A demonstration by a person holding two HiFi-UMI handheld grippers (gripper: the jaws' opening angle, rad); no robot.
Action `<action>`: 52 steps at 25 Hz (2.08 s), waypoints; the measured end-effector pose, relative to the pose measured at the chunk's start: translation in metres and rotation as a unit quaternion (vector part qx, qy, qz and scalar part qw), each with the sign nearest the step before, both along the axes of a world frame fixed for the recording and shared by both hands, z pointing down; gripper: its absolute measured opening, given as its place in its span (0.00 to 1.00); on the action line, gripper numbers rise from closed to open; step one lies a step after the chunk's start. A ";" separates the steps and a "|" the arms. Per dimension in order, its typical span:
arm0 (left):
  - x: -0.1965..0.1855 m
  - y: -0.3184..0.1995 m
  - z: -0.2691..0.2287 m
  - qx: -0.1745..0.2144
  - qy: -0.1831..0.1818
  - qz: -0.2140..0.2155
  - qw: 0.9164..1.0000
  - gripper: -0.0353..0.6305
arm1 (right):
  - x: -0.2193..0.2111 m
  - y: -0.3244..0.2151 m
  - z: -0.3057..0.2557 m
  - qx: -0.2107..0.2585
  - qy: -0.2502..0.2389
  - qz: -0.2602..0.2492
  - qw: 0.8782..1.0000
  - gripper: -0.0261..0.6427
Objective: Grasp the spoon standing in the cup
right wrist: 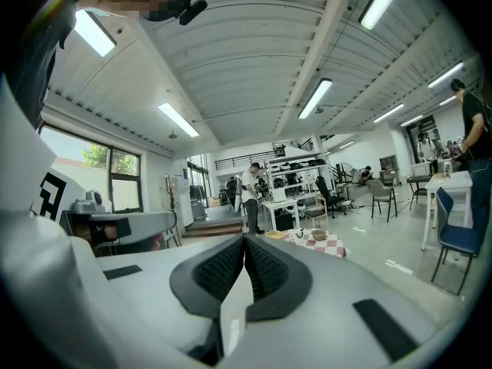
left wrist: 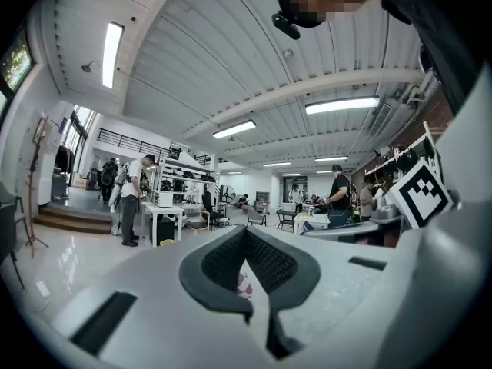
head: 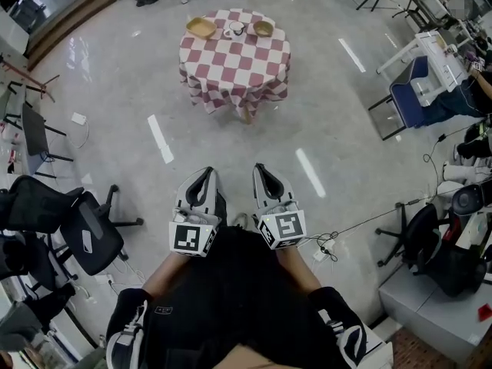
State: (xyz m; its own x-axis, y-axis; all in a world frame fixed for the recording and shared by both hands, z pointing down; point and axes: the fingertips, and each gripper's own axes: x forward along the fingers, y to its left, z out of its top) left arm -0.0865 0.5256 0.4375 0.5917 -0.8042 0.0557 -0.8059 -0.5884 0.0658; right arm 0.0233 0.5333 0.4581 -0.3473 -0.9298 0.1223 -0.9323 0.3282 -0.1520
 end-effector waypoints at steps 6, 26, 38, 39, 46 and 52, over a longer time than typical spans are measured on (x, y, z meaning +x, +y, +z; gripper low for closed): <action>-0.005 -0.072 0.006 -0.007 0.001 0.015 1.000 0.06 | -0.005 -0.068 0.006 -0.015 0.009 0.015 1.000 0.08; -0.050 -0.272 0.007 -0.048 0.014 0.049 0.998 0.06 | -0.043 -0.269 0.003 -0.055 0.021 0.048 0.997 0.08; 0.013 -0.372 0.012 -0.048 -0.004 0.015 0.999 0.06 | 0.014 -0.390 0.018 -0.052 0.014 -0.002 0.999 0.08; 0.024 -0.384 0.010 -0.045 -0.007 0.011 0.999 0.06 | 0.024 -0.404 0.018 -0.051 0.015 -0.009 0.999 0.08; 0.083 -0.439 -0.011 -0.029 -0.014 -0.037 0.999 0.06 | 0.083 -0.486 0.023 -0.057 0.024 -0.055 0.997 0.08; 0.084 -0.486 -0.011 -0.045 -0.024 -0.053 0.997 0.06 | 0.090 -0.549 0.043 -0.084 0.010 -0.055 0.995 0.08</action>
